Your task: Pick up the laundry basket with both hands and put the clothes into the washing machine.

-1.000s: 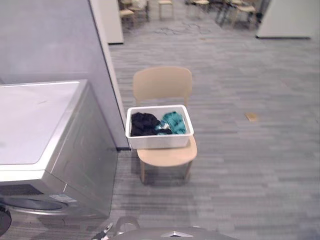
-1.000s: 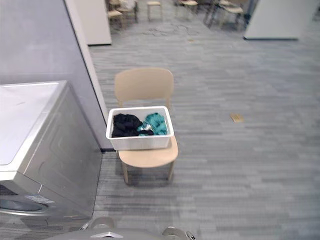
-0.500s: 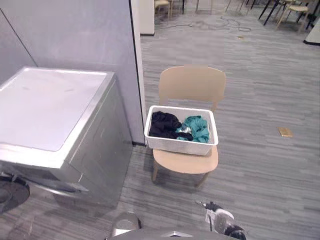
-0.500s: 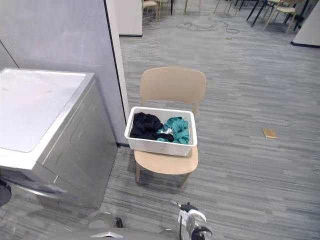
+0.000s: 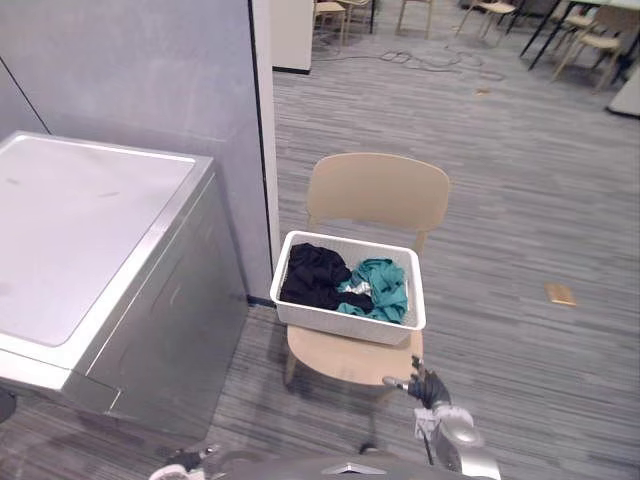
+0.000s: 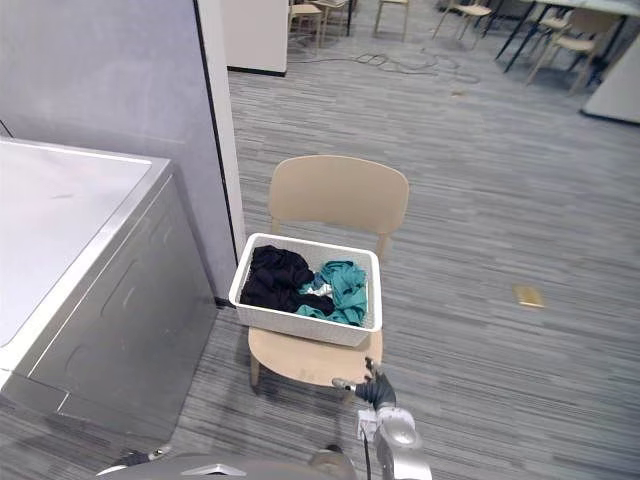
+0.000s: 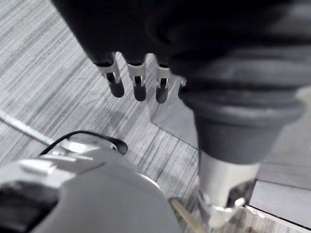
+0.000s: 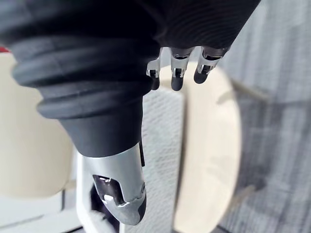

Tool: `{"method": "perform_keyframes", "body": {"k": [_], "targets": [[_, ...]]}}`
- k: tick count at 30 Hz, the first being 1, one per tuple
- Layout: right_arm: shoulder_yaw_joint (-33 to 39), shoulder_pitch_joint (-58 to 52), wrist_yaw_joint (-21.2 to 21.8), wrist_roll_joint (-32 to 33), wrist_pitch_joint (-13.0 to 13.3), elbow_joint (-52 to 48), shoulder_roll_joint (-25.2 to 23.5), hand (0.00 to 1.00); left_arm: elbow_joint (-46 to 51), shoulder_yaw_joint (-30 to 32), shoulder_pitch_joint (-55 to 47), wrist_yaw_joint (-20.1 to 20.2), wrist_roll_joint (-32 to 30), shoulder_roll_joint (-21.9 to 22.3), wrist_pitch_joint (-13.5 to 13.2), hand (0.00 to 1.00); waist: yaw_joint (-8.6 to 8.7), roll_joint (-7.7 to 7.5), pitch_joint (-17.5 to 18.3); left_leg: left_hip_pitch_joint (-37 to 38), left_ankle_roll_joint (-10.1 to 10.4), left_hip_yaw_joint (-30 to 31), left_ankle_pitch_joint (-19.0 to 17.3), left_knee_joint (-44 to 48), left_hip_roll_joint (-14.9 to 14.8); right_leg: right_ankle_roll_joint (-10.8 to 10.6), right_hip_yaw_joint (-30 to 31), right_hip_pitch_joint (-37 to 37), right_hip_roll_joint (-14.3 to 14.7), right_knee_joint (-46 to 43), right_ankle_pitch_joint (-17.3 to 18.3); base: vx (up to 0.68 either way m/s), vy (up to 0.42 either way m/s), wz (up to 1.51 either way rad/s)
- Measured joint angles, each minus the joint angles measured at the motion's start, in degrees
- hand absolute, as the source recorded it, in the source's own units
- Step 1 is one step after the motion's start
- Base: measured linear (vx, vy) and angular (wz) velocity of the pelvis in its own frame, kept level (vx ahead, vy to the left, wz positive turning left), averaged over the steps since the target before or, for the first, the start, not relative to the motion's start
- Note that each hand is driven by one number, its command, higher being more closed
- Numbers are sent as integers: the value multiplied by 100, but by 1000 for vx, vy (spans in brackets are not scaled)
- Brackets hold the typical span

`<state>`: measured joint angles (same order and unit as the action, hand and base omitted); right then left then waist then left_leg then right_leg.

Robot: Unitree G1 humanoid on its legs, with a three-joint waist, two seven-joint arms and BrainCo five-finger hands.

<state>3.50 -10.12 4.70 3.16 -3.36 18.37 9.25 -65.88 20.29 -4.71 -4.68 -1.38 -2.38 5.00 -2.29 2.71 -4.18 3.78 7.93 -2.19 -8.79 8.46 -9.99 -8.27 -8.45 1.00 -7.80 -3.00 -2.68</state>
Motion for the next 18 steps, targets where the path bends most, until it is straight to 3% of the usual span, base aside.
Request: {"method": "perform_keyframes", "body": {"k": [1,3,6,7,10,12,18], "targets": [[-164,-2,71,122,43,-420,60,0,-5,20,-8,2,0,71,0,0,32,126,15,53,103,44,62,-169,-126,9,-135,116,133,154,-6,117,-230,30],[-372,18,161,285,99,-1055,99,0,12,118,-59,5,0,126,-23,0,-12,162,18,90,227,55,165,-344,-325,14,-221,168,331,236,-9,60,-193,23],[-654,119,242,435,243,-1694,108,0,115,233,-127,7,-128,77,-10,0,-79,56,-79,17,284,72,225,-362,-399,47,-305,168,399,304,-5,-44,-75,8],[-774,263,237,437,278,-1784,81,0,218,224,-175,5,-161,45,-18,0,-86,-42,-193,-16,303,73,249,-358,-395,90,-312,167,396,346,-23,-98,-25,6],[-1125,700,226,434,300,-1728,92,0,370,196,-127,6,-172,-32,-30,0,-122,-214,-445,-203,306,162,339,-346,-357,185,-337,89,383,400,-93,-118,-15,14],[-1241,1376,169,366,311,-1506,182,0,465,82,-18,7,-172,-46,-50,0,-147,-231,-761,-308,295,236,377,-301,-328,218,-349,59,361,398,-125,-140,-9,18],[-1468,3838,-436,84,298,164,967,0,723,-279,457,-7,-88,8,-81,0,-267,120,-1902,-757,282,320,365,219,-327,280,-316,-169,386,348,-374,-155,-6,-1]]}}
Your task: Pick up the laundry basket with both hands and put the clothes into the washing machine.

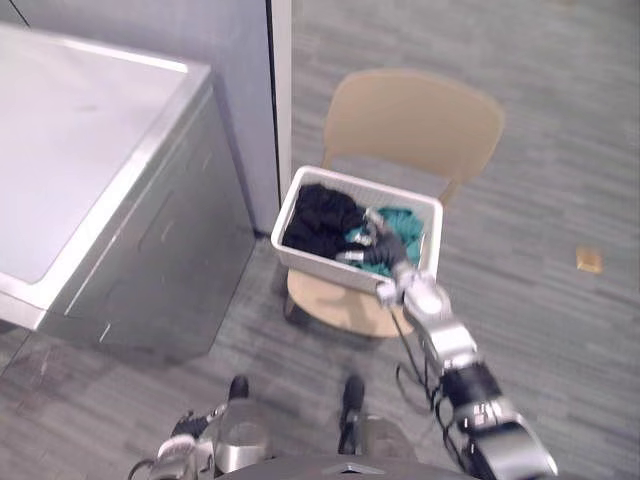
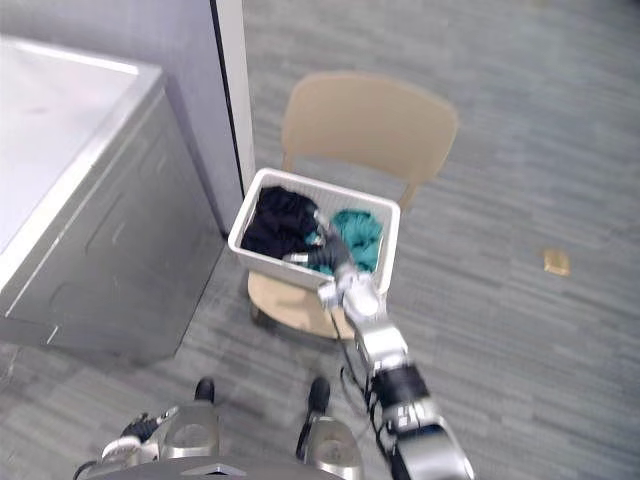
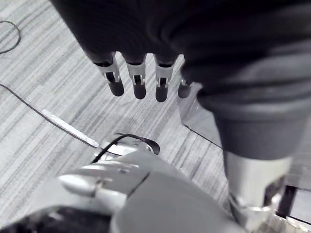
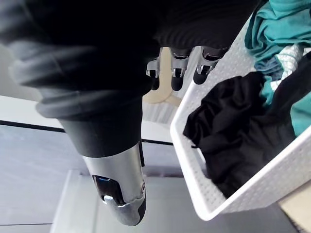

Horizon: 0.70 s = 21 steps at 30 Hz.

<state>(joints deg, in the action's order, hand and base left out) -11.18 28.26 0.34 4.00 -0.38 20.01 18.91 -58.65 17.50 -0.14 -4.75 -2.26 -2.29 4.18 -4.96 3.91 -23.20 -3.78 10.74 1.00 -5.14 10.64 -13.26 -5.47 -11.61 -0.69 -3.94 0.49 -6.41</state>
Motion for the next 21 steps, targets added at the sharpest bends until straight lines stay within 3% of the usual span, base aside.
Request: {"method": "perform_keyframes", "body": {"k": [4,7,10,13,16,21], "targets": [[-241,1044,-225,0,-166,1507,438,0,-87,-235,79,-38,171,-14,-20,0,-161,46,-35,-385,0,54,-1,223,-8,30,-7,-334,21,-16,-86,-38,-5,0],[-203,1704,-438,0,-279,2342,734,0,-183,-428,196,-103,215,-4,-38,0,-286,188,-149,-543,-19,78,-60,437,-8,26,-17,-366,24,-31,-103,-45,21,5],[-162,2154,-503,2,-331,2678,888,0,-420,-509,343,-114,221,6,-40,0,-344,339,-253,-838,-44,112,-145,667,-16,20,-2,-570,28,-103,-131,-93,32,-2],[-160,2281,-612,1,-398,3096,887,0,-589,-520,390,-141,220,6,-37,0,-442,396,-303,-1103,-50,168,-185,856,-31,18,-1,-764,31,-167,-143,-70,31,-1],[-161,2367,-662,1,-502,3307,880,0,-717,-522,397,-151,222,14,-35,0,-585,434,-334,-1391,-57,215,-235,1071,-48,23,-1,-967,48,-178,-197,-44,29,-5],[-98,2792,-687,4,-511,3564,1077,0,-880,-522,397,-146,446,183,-35,0,-881,706,-465,-1897,-76,345,-439,1622,-119,18,-20,-1181,146,-173,-293,-48,35,-4]]}}
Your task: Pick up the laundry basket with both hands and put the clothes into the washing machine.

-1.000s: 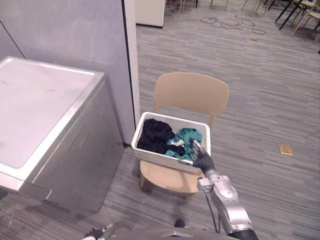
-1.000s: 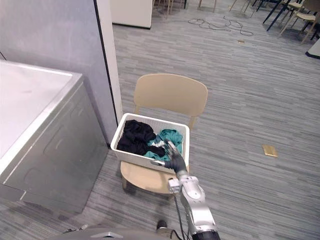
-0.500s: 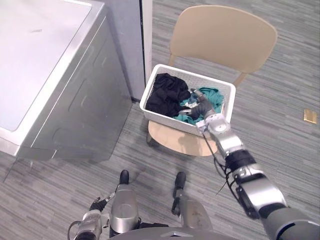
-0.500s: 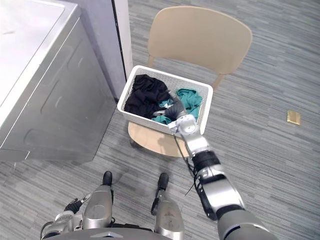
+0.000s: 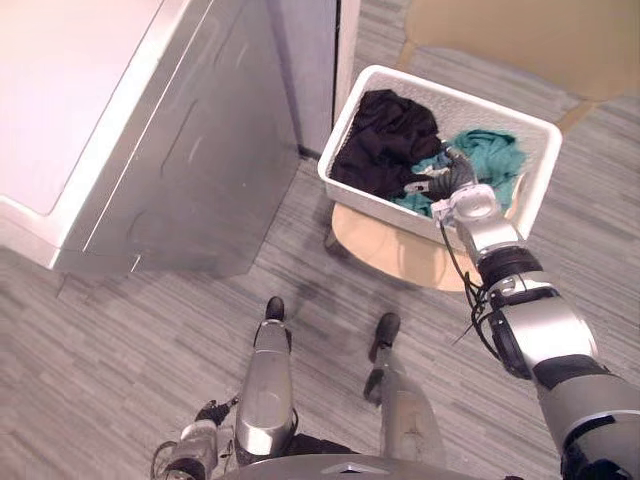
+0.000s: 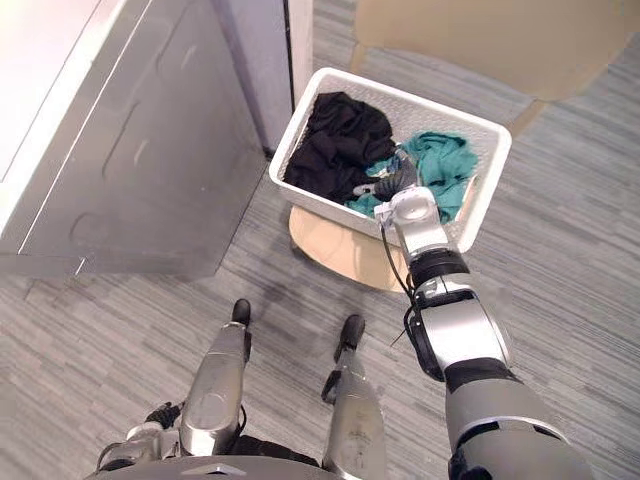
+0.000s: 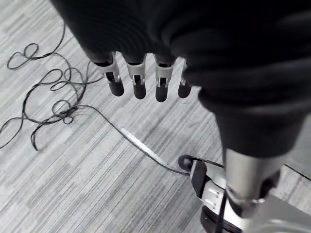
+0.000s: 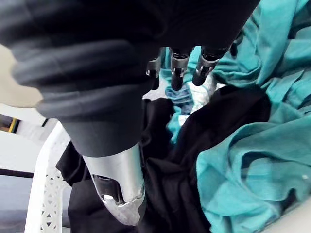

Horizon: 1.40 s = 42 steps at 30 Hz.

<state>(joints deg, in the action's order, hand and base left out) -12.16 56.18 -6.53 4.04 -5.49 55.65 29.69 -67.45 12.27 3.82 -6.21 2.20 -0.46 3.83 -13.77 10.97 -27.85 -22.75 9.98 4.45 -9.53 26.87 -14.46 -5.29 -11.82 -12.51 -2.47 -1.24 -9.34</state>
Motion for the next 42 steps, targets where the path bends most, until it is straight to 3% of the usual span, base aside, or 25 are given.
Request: {"method": "perform_keyframes", "body": {"k": [5,11,23,27,28,36,42], "targets": [[621,272,-61,8,3,253,16,0,-91,32,15,9,96,56,-3,0,-222,28,-11,-478,-19,71,-36,257,-14,-12,-11,-319,24,48,-134,-32,25,-3],[1338,347,-421,53,-1,384,69,0,-95,240,81,-18,220,159,-8,0,-400,85,-27,-847,-35,257,-177,663,-57,-22,-147,-366,101,175,-221,-2,10,2],[1577,428,-479,280,9,376,404,0,-109,940,205,-100,405,388,-13,0,-822,141,11,-1750,-109,571,-479,1491,-105,-79,-298,-733,251,290,-383,-23,36,-2],[1800,504,-495,314,32,369,661,0,-109,1251,230,-102,450,524,-15,0,-999,238,78,-2011,-155,655,-573,1731,-98,-80,-348,-789,280,395,-408,-41,53,-2],[1808,537,-502,346,58,362,718,100,-128,1298,230,-99,453,586,-13,0,-1056,255,90,-2066,-164,656,-615,1800,-97,-82,-347,-820,279,397,-418,-34,56,-8],[2144,591,-563,467,291,379,923,100,-170,1640,487,-97,614,639,-17,0,-1224,377,176,-2438,-245,767,-829,2227,-104,-130,-429,-959,326,410,-459,-22,50,-5],[2304,528,-548,472,333,385,953,100,-186,1677,587,-97,668,661,-20,0,-1279,385,176,-2444,-266,781,-908,2318,-103,-134,-430,-932,333,402,-454,-3,5,-1]]}}
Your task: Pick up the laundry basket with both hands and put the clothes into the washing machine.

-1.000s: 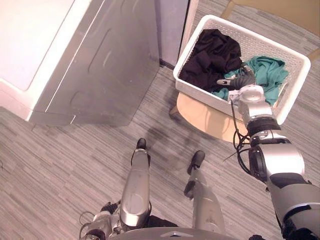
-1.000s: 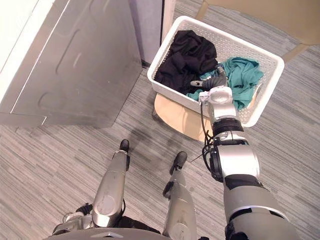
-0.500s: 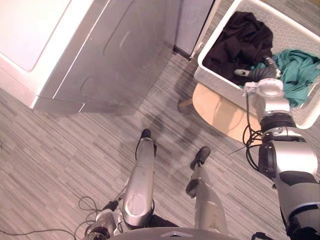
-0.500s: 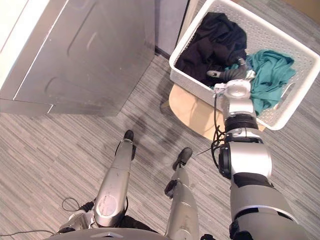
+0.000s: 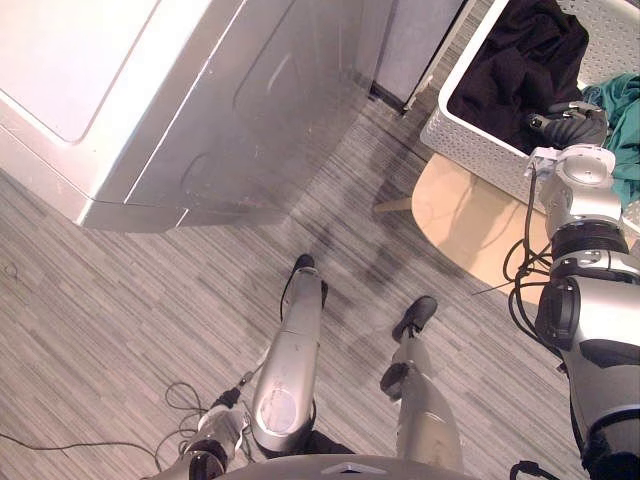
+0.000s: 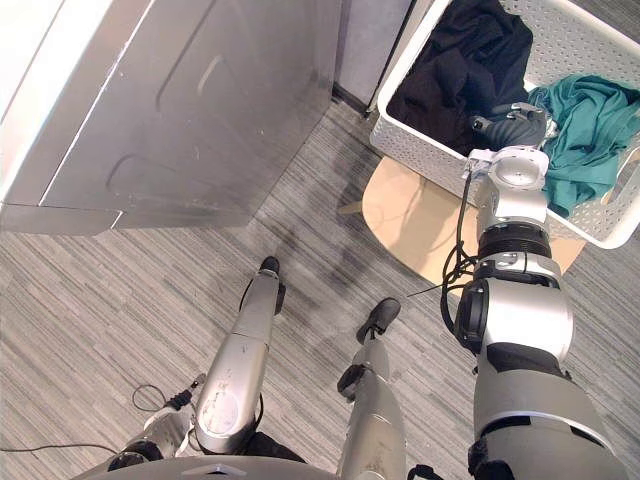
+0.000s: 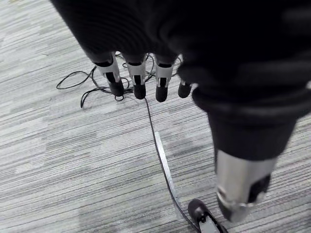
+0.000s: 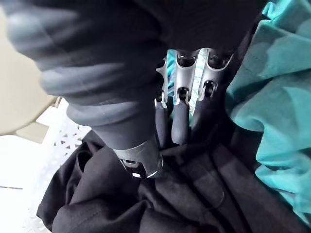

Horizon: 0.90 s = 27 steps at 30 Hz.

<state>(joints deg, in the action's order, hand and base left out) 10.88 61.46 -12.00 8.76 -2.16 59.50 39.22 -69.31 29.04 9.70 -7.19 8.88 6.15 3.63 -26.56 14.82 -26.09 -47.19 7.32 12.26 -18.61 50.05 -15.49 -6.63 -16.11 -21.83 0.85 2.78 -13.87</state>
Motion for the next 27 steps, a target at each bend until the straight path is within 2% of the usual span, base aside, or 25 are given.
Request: {"method": "perform_keyframes", "body": {"k": [9,15,18,20,23,27], "targets": [[205,-153,24,-2,87,-3,0,100,-140,15,0,-5,106,-1,3,0,-54,27,26,9,5,6,-4,1,-6,5,-3,8,11,-12,-1,-21,1,0],[900,-492,39,85,90,15,-190,100,-163,65,0,-6,108,-5,3,0,-51,28,27,224,5,-8,-3,-61,8,2,-18,198,20,-17,-2,-19,-13,6],[1325,-672,6,195,93,12,-452,100,-186,206,-2,-4,108,-17,5,0,15,27,27,428,8,-73,-1,-172,9,-8,2,322,-2,-23,10,-3,-7,2],[1644,-775,-13,341,105,10,-801,100,-260,261,-2,-3,108,-25,5,0,179,22,23,630,14,-152,25,-323,31,-16,17,442,-57,-20,39,-1,-23,6],[1749,-938,-71,488,105,16,-1223,100,-311,408,-6,4,162,-39,4,0,348,7,13,888,44,-218,71,-515,48,-3,60,592,-82,2,74,10,-24,1],[1718,-1119,-64,561,61,260,-1856,100,-320,440,-19,9,229,-144,10,0,577,-164,-103,1418,112,-422,265,-1053,74,40,126,821,-166,61,112,24,-66,3]]}}
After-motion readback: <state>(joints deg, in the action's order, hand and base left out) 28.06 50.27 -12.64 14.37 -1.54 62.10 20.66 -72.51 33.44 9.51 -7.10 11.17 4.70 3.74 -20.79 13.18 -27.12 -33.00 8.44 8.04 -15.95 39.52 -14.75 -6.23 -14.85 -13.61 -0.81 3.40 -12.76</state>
